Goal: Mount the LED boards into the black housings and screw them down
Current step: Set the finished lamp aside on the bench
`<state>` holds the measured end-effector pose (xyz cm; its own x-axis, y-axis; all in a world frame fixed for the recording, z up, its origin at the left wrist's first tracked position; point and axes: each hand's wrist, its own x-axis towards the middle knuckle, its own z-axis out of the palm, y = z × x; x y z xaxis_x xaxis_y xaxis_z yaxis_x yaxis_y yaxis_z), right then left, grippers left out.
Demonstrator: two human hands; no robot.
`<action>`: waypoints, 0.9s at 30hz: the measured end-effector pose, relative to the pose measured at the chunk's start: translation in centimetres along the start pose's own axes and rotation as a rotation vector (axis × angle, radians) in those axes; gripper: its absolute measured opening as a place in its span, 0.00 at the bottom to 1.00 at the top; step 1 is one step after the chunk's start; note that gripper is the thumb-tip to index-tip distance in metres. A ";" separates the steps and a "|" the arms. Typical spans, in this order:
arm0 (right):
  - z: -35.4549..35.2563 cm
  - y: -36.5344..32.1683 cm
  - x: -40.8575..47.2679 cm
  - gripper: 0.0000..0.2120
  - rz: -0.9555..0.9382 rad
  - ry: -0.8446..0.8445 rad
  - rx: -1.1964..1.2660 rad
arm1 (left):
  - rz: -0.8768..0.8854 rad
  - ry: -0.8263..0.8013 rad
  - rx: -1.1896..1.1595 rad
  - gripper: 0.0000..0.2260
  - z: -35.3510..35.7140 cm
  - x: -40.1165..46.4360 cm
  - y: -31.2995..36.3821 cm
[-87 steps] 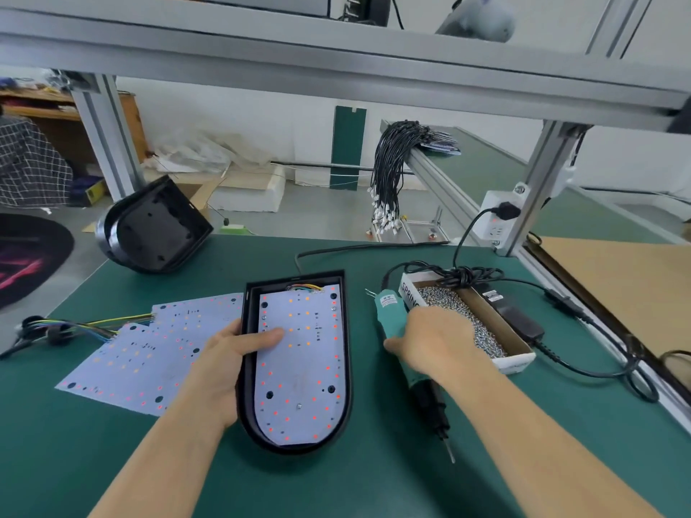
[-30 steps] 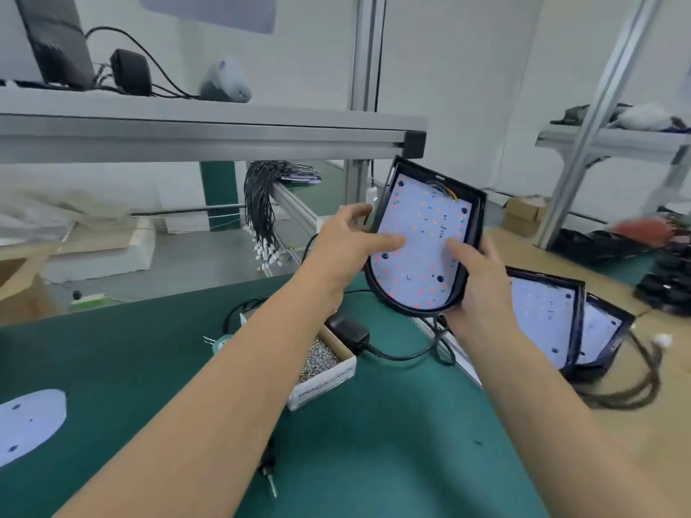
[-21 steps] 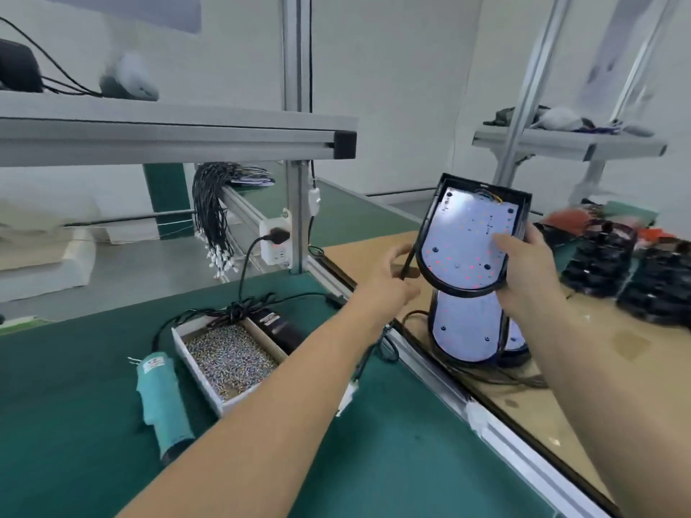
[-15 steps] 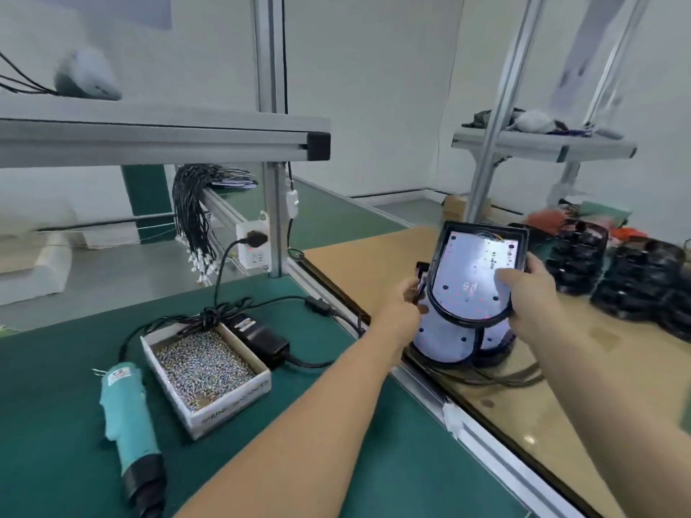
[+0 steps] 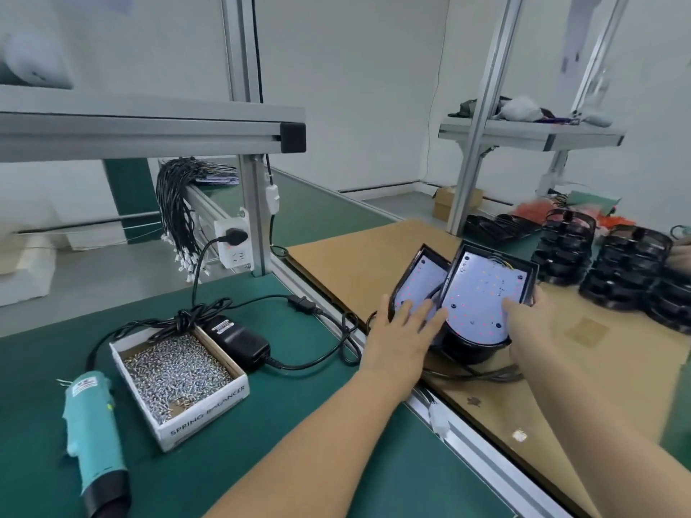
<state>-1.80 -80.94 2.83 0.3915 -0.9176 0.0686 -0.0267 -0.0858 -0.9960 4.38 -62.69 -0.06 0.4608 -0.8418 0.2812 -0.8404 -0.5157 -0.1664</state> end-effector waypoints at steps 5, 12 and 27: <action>1.0 0.5 0.6 0.19 0.007 0.082 0.026 | -0.154 -0.036 0.103 0.30 0.0 2.2 -1.0; 3.0 0.4 0.6 0.22 -0.128 0.099 -0.149 | -0.420 -0.262 -0.211 0.26 1.6 2.4 -3.3; 7.4 0.5 -5.5 0.26 -0.930 -0.326 -1.273 | -0.536 -0.251 -1.254 0.36 2.0 0.5 -5.9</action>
<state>2.83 -73.01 1.56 0.8726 -0.2621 0.4121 -0.3239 -0.9421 0.0865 10.15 -60.32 -0.80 0.7316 -0.6632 -0.1578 -0.1768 -0.4082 0.8956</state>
